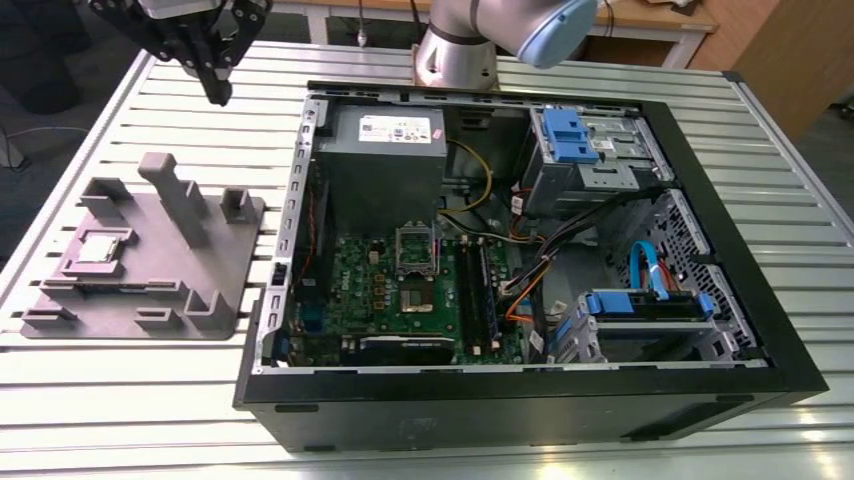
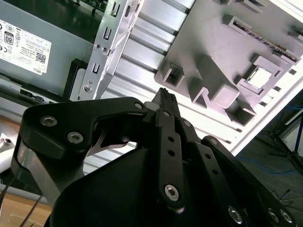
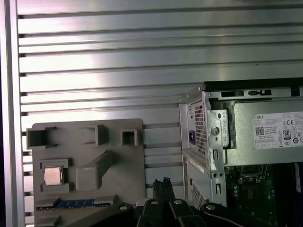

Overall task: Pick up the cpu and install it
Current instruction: 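Reach for the cpu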

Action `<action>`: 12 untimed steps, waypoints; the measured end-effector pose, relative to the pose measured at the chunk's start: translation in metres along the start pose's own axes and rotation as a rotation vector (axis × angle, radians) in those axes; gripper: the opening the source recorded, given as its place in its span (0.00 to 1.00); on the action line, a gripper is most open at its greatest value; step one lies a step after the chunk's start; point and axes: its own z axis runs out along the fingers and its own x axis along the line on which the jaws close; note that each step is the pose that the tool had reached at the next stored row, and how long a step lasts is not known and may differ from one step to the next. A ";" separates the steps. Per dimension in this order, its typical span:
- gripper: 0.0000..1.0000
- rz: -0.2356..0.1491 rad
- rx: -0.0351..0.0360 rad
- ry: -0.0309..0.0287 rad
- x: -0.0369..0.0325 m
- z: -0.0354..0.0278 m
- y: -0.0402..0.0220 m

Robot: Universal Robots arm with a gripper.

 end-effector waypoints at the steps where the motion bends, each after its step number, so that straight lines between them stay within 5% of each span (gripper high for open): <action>1: 0.11 0.000 -0.0001 -0.0001 0.0014 0.0001 -0.0001; 12: 0.11 0.000 0.0000 -0.0001 0.0193 0.0011 -0.0015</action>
